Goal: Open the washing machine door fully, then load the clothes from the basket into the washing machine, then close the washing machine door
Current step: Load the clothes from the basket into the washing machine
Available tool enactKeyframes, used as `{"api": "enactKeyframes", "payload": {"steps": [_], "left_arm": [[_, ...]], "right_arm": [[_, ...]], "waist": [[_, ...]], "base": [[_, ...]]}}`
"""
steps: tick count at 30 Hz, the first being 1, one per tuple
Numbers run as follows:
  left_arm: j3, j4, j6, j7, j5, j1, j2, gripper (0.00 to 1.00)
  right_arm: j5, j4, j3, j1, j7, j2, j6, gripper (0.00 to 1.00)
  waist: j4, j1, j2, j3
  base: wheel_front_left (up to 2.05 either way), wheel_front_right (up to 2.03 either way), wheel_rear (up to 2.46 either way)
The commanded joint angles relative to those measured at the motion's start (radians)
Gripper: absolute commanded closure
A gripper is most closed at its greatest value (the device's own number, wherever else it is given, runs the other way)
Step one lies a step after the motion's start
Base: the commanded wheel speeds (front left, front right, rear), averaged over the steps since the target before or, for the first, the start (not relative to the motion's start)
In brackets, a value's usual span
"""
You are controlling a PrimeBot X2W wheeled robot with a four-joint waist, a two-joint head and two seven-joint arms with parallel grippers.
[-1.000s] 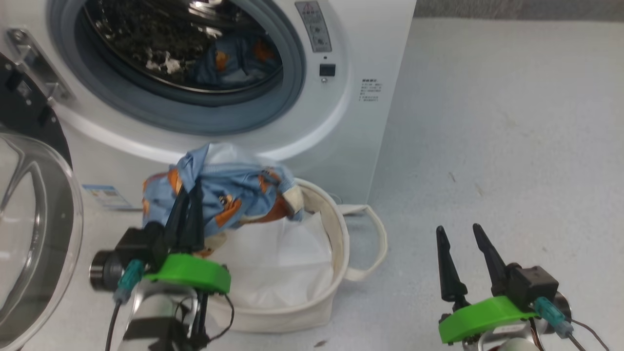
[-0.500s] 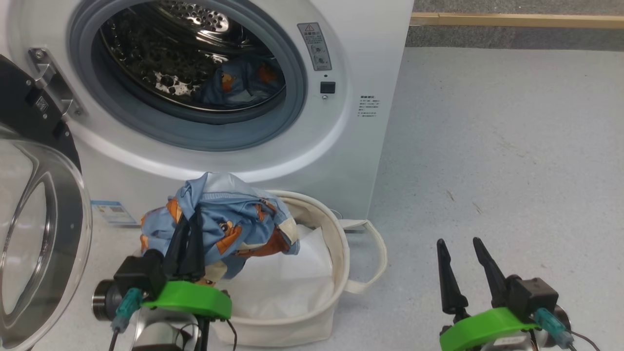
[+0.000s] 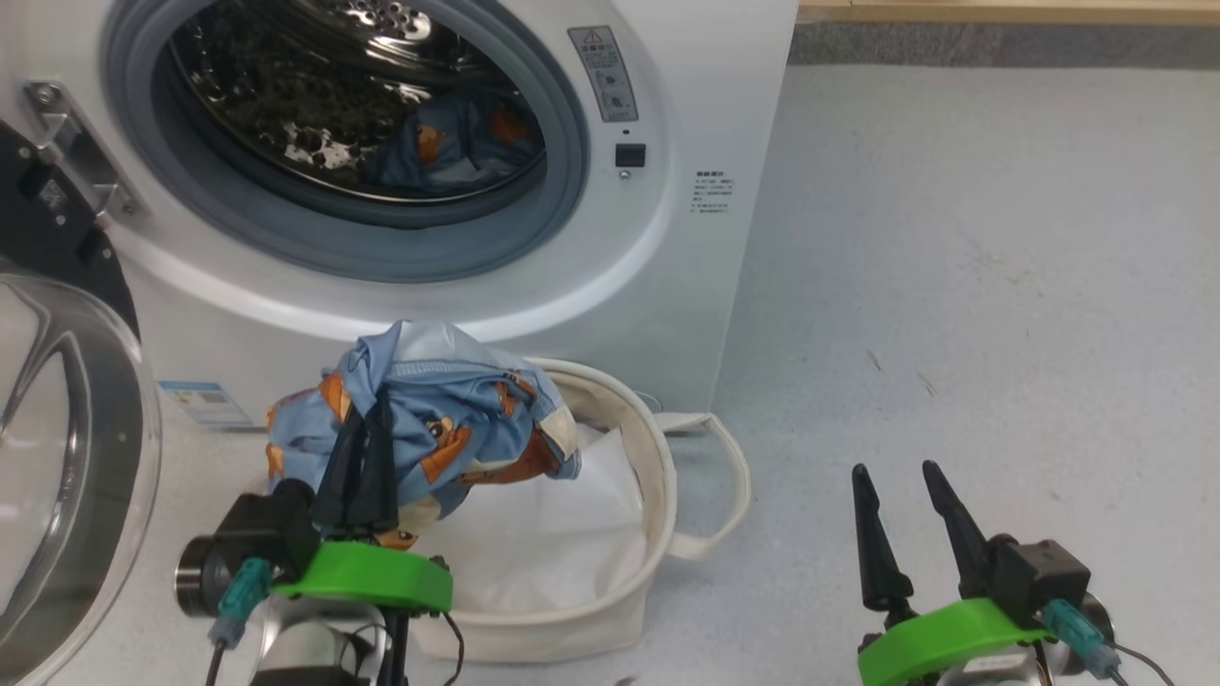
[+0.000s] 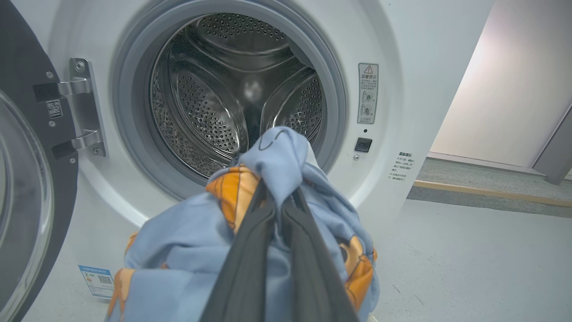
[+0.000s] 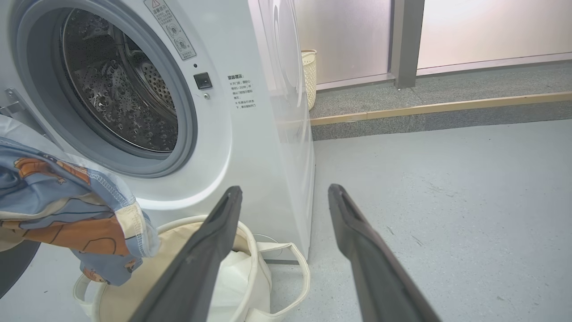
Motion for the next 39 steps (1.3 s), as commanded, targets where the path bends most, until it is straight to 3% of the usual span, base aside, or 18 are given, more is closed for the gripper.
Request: {"api": "enactKeyframes", "payload": {"steps": [1,12,17,28,39], "left_arm": [[0.039,-0.047,0.004,-0.012,-0.001,-0.045,0.016,1.00],[0.083,-0.060,-0.009,-0.012,0.009,-0.145,0.016,1.00],[0.151,-0.041,-0.011,-0.012,-0.003,-0.254,0.016,1.00],[0.358,0.143,-0.043,-0.012,0.051,-0.721,0.043,1.00],[0.347,0.344,-0.062,-0.012,0.159,-1.095,0.095,1.00]], "right_arm": [[0.000,-0.033,0.023,-0.028,-0.005,-0.002,0.001,0.00],[-0.022,-0.046,0.020,-0.063,-0.005,-0.002,0.001,0.00],[-0.035,-0.054,0.024,-0.086,-0.005,-0.002,0.001,0.00],[-0.002,-0.100,0.027,-0.190,-0.005,-0.002,0.001,0.00],[0.008,-0.136,0.042,-0.283,-0.005,-0.002,0.001,0.00]], "waist": [[-0.008,0.0001,-0.0001,0.014],[-0.040,0.0001,-0.0001,0.105],[-0.052,0.0001,-0.0001,0.177],[-0.093,0.0001,-0.0001,0.445],[-0.152,0.0001,-0.0001,0.662]], "base": [[0.00,0.00,0.00],[0.00,0.00,0.00],[0.00,0.00,0.00],[0.00,0.00,0.00],[0.00,0.00,0.00]]}}
